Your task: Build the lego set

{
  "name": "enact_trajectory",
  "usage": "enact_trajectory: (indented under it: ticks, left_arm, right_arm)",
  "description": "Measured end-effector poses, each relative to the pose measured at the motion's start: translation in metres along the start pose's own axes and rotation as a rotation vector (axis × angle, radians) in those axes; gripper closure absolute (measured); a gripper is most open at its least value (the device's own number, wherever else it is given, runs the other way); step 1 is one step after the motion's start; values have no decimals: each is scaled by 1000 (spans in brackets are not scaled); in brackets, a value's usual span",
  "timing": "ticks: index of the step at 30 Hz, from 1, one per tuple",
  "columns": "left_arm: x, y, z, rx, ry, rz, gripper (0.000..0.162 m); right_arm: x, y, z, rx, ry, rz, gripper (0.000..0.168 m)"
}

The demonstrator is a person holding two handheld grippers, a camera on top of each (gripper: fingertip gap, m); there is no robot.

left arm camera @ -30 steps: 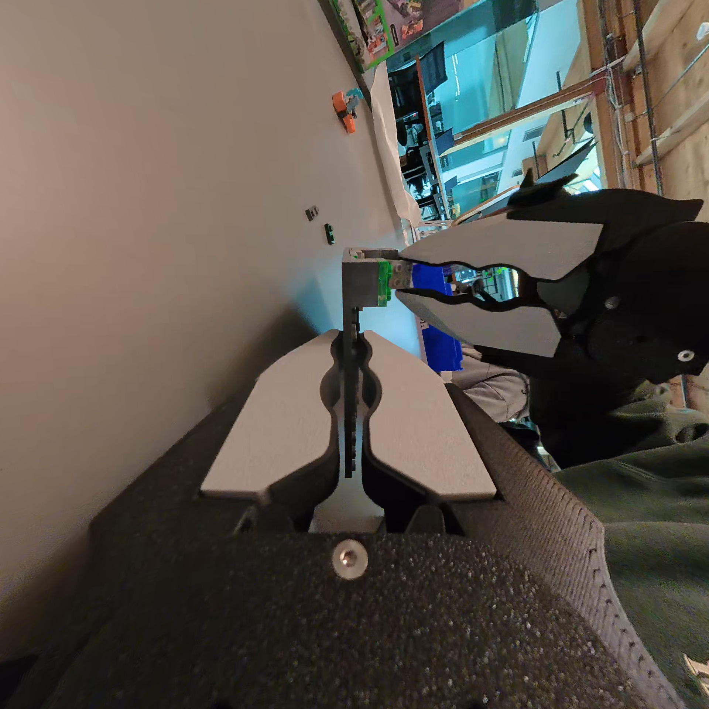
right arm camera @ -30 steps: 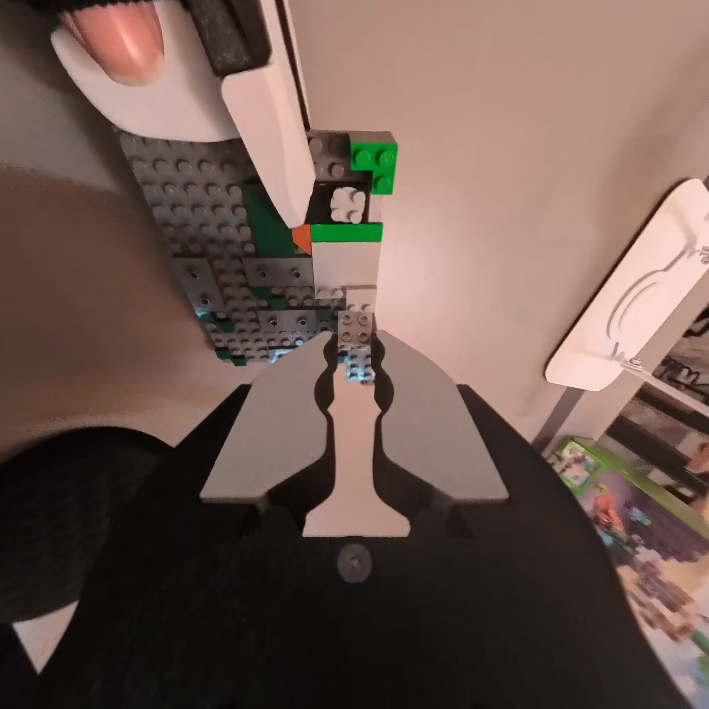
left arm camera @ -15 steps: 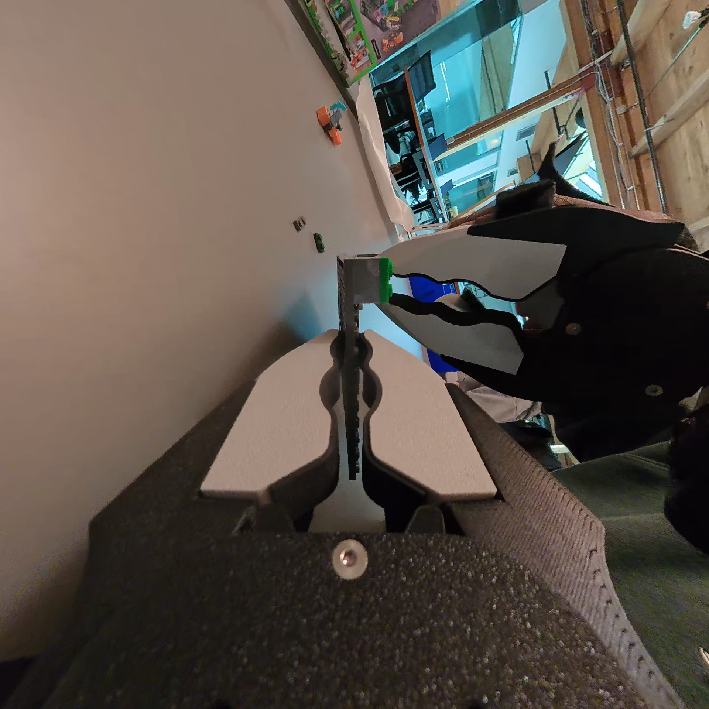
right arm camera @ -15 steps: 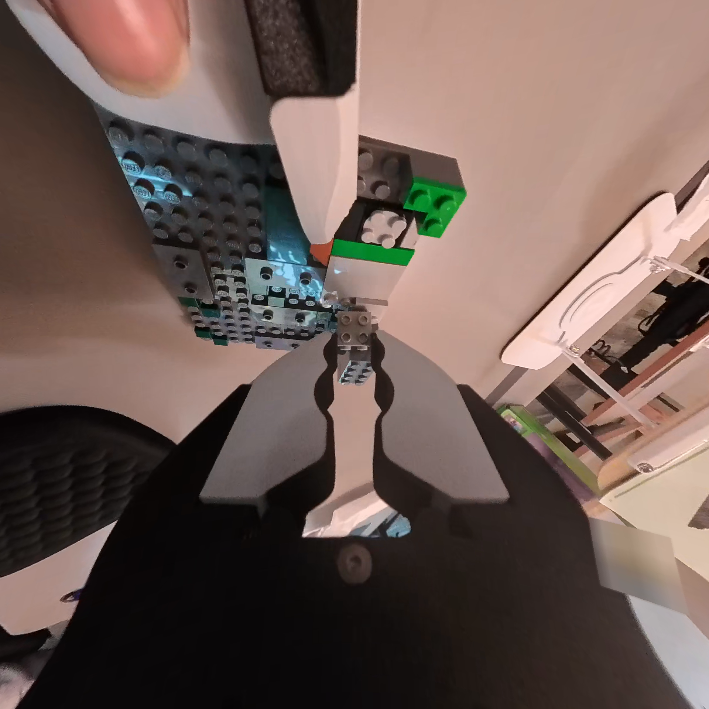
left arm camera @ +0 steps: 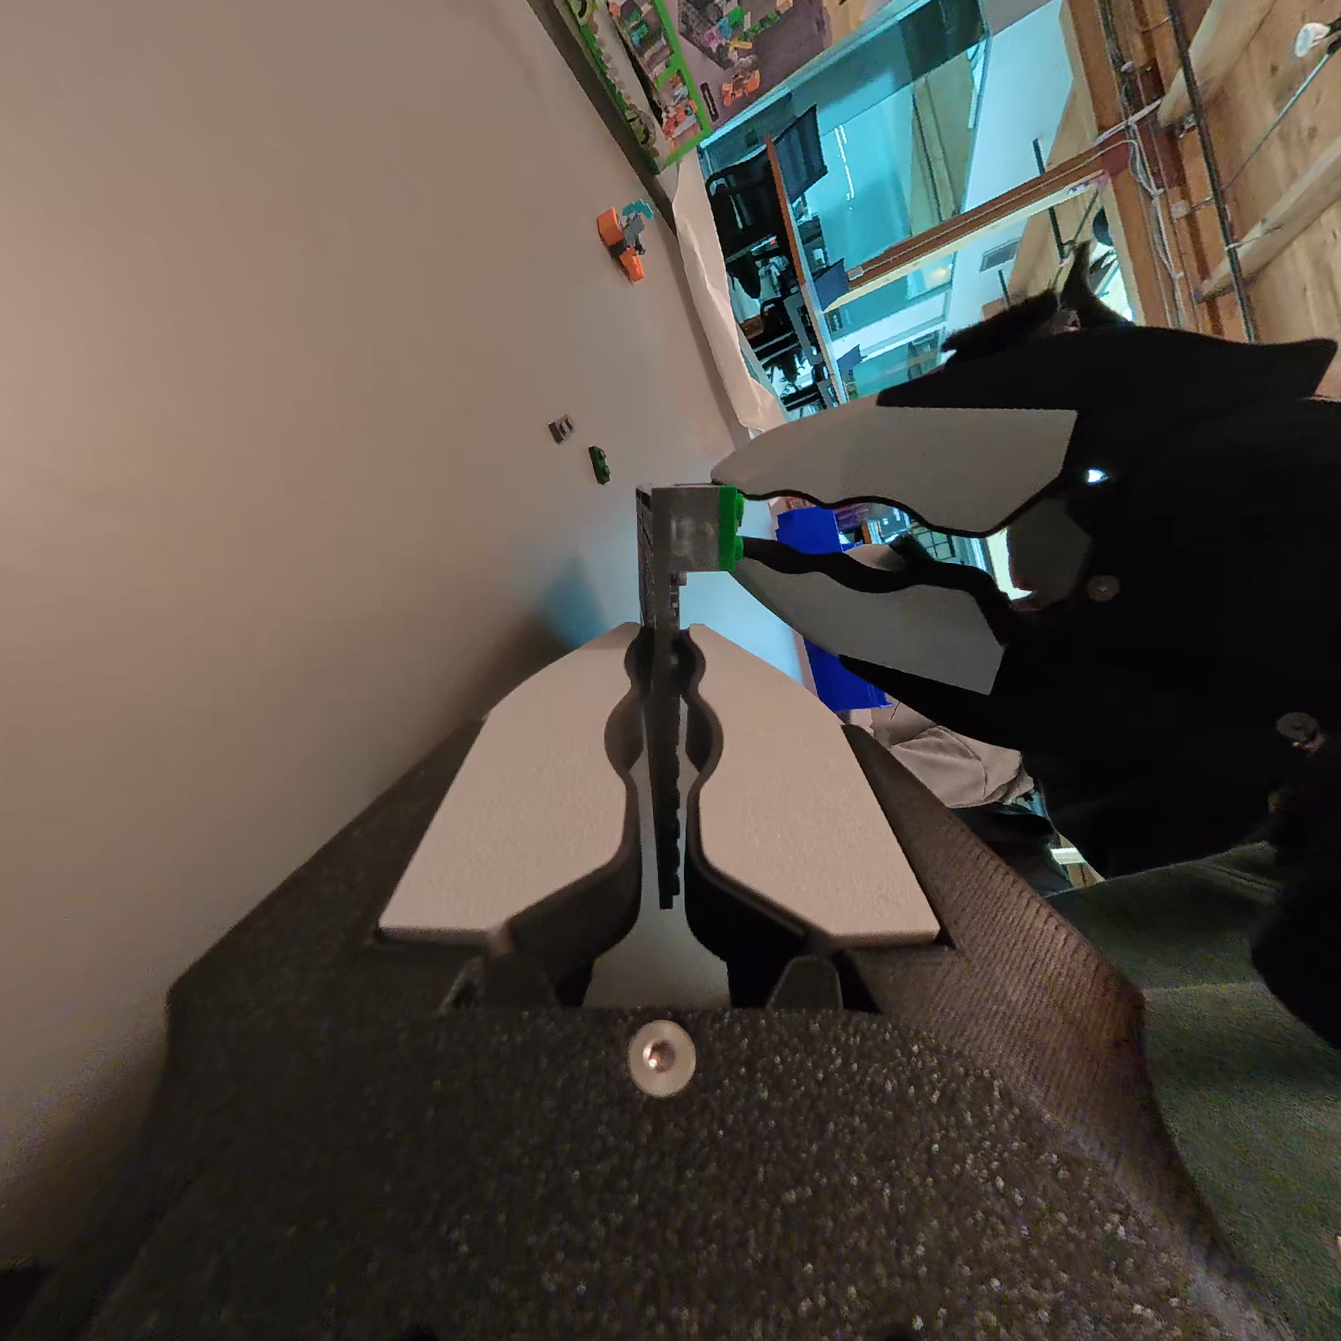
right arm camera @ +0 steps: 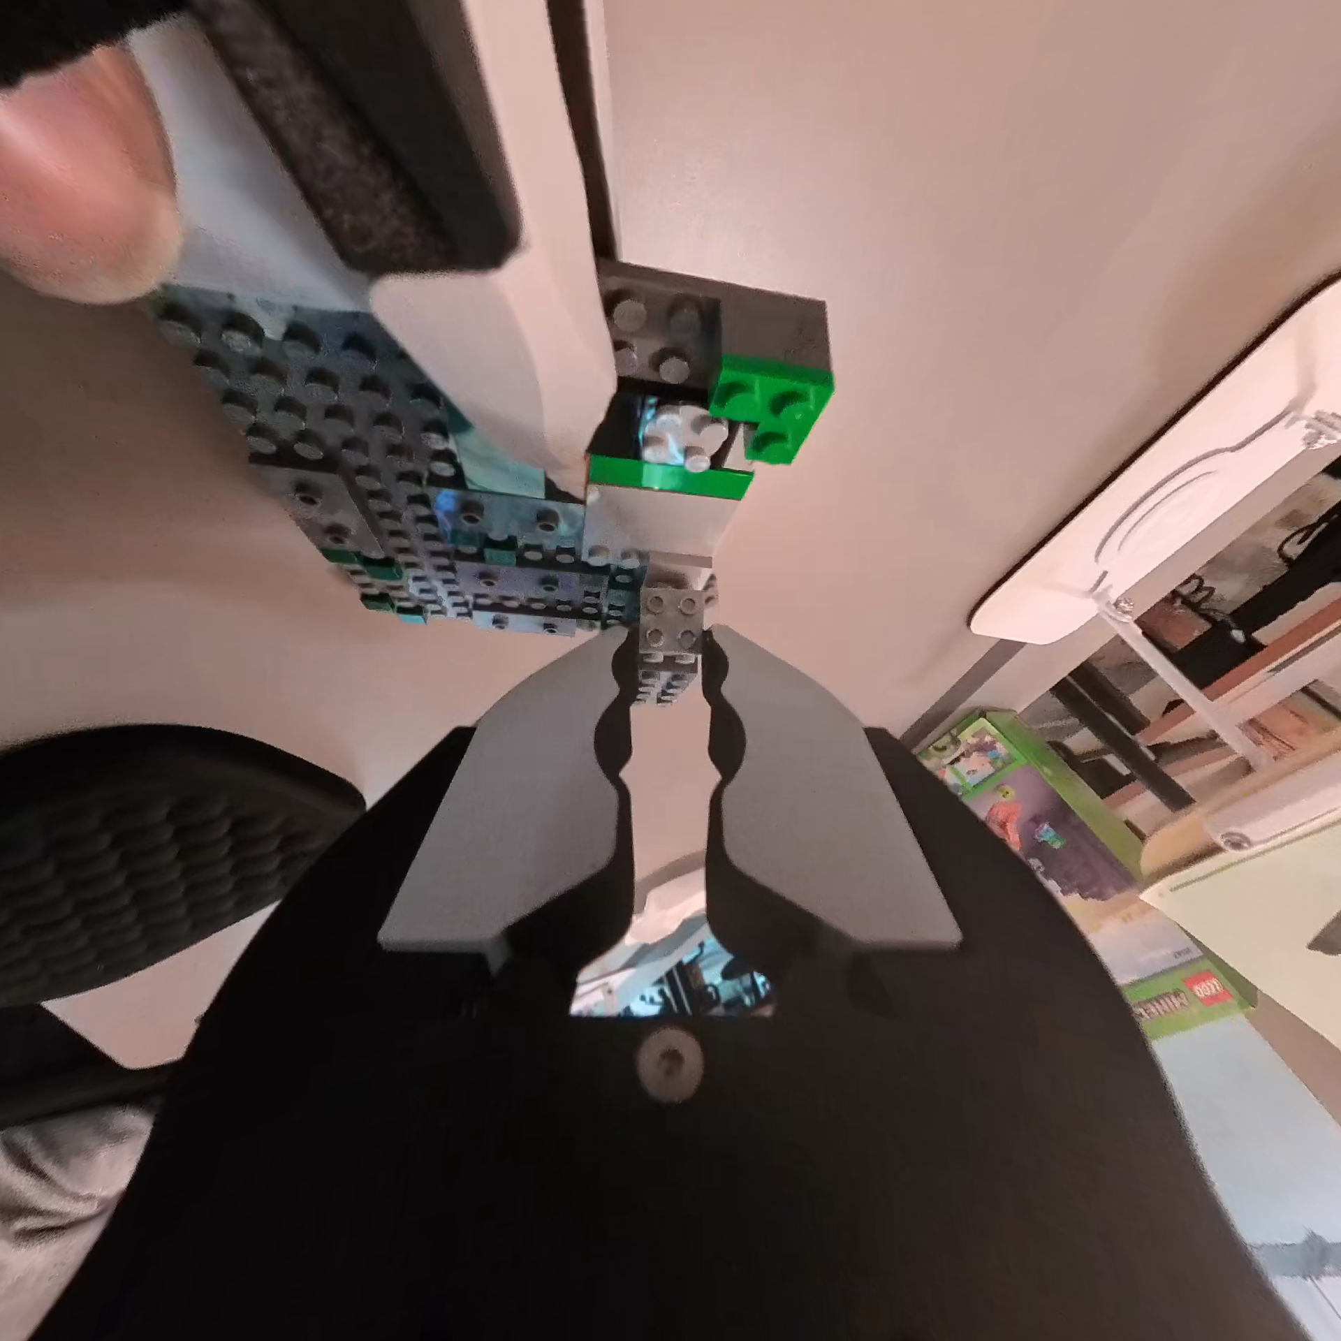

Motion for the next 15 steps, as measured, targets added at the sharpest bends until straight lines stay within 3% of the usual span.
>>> enact_trajectory:
  ticks: [1,15]
  left_arm:
    - [0,0,-1,0,-1,-2,156]
    - [-2,-2,1,28,-71,-25,156]
  right_arm:
    - [0,0,0,-12,-6,7,152]
    - [0,9,-5,-33,26,63,150]
Point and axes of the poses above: each gripper's, where its closed fingertips meet, y out along the fingers, z out of its top, x = y × z across the jaws, the point moved 3 cm from there along -y, back along the fingers, and after that the axes turned 12 degrees about -z, right-handed, at the moved point
